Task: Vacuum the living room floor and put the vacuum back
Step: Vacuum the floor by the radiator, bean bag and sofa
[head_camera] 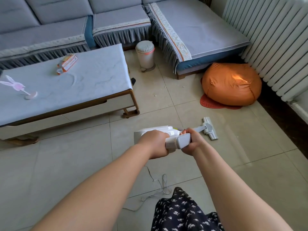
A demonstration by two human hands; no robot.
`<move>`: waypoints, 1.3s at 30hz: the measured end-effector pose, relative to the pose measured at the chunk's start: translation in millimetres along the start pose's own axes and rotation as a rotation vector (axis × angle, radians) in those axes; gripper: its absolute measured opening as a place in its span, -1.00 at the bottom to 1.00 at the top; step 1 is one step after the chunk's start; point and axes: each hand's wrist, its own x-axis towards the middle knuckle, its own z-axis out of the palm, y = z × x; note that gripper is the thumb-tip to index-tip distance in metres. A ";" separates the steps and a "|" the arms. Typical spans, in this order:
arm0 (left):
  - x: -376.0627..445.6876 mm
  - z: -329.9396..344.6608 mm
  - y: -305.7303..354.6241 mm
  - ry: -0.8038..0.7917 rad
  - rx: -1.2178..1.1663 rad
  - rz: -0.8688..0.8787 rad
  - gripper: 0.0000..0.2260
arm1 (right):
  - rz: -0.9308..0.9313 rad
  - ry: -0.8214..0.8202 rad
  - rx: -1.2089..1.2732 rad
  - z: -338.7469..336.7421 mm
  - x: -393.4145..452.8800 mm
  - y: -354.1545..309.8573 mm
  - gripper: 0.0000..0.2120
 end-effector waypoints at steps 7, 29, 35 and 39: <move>-109.4 2.3 -42.7 0.158 -0.119 -0.132 -0.82 | 0.079 0.015 -0.184 24.5 -11.7 100.9 -0.81; -68.0 25.5 -36.7 0.326 -0.301 -0.429 -0.78 | 0.050 -0.049 -0.711 87.9 18.7 67.5 -0.83; 12.3 8.5 -7.3 0.270 -0.349 -0.494 -0.83 | 0.094 -0.071 -0.756 112.7 53.2 -12.0 -0.81; 70.1 -5.1 10.8 0.273 -0.388 -0.534 -0.82 | 0.120 -0.068 -0.775 129.8 72.7 -67.0 -0.80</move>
